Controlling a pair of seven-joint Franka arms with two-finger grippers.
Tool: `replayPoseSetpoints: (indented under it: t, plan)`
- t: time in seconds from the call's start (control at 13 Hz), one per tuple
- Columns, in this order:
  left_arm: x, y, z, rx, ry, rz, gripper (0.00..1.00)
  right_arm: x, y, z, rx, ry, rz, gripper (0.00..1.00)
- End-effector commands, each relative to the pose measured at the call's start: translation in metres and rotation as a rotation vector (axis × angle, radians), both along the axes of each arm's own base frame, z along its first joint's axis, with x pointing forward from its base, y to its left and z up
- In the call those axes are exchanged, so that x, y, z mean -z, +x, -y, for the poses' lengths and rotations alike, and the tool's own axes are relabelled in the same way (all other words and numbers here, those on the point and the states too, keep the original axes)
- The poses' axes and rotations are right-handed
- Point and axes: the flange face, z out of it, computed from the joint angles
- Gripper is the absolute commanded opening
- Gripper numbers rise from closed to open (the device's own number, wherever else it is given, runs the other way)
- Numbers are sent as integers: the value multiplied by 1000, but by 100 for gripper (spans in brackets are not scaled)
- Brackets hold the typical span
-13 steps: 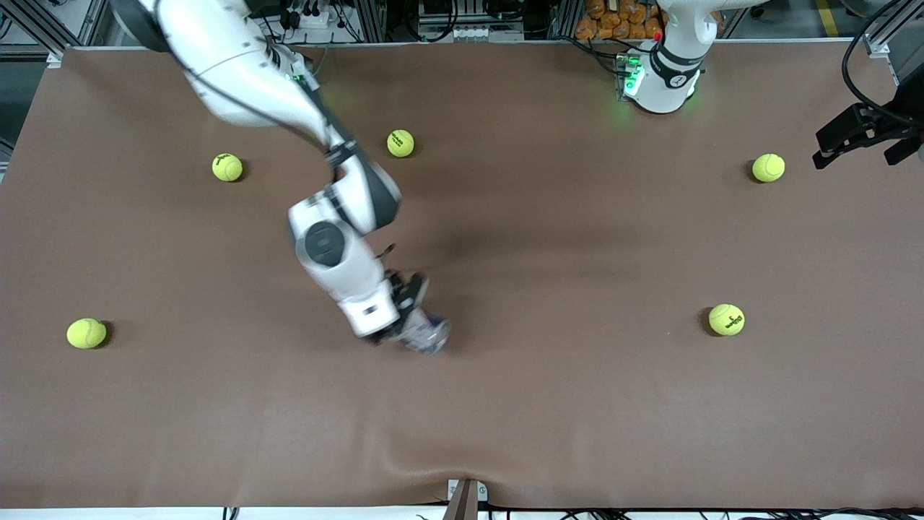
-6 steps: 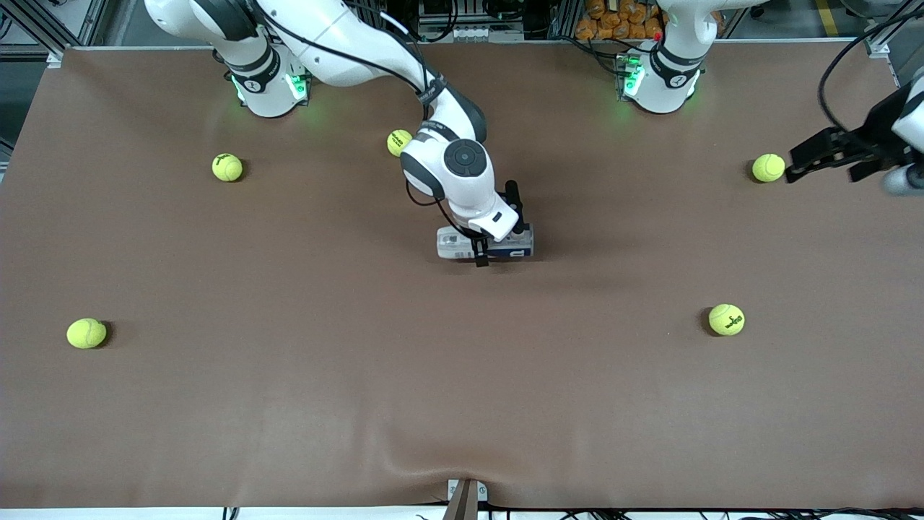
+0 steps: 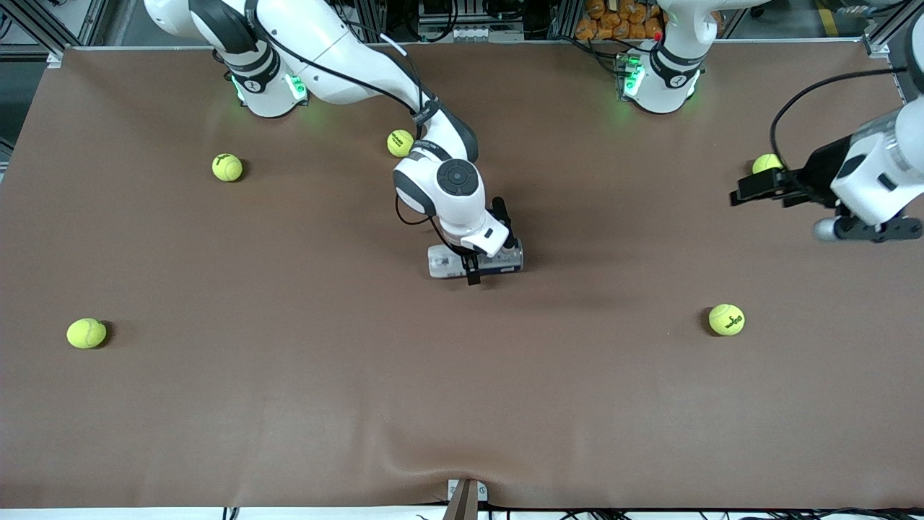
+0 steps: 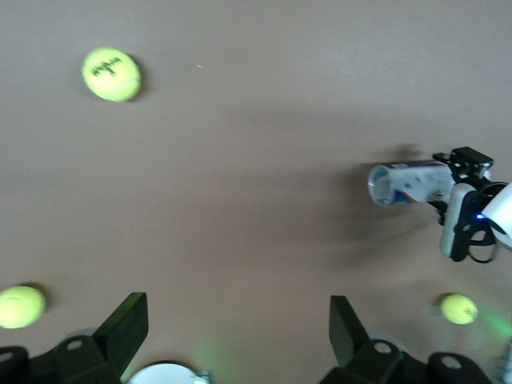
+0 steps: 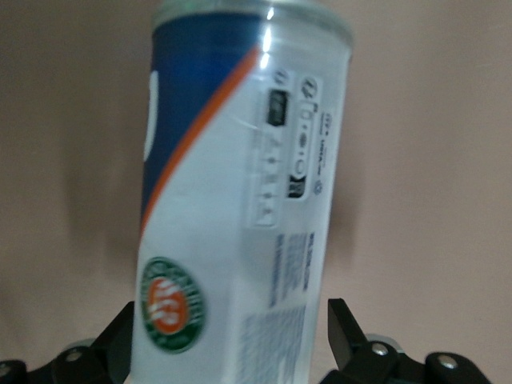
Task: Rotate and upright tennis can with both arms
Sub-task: 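Set the can down lying sideways and withdraw the right gripper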
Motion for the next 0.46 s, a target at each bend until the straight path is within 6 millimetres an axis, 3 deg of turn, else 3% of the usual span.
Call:
replayPoseSetpoints:
  t: [0.0, 0.15, 0.38]
  plan:
    - [21, 9, 19, -30, -91, -53, 100, -47, 18, 6, 67, 35, -54, 100]
    - [52, 19, 31, -69, -213, -92, 100, -105, 29, 21, 187, 98, -139, 100]
    - [103, 20, 48, -186, -364, -108, 100, -173, 66, 87, 389, 113, -161, 100]
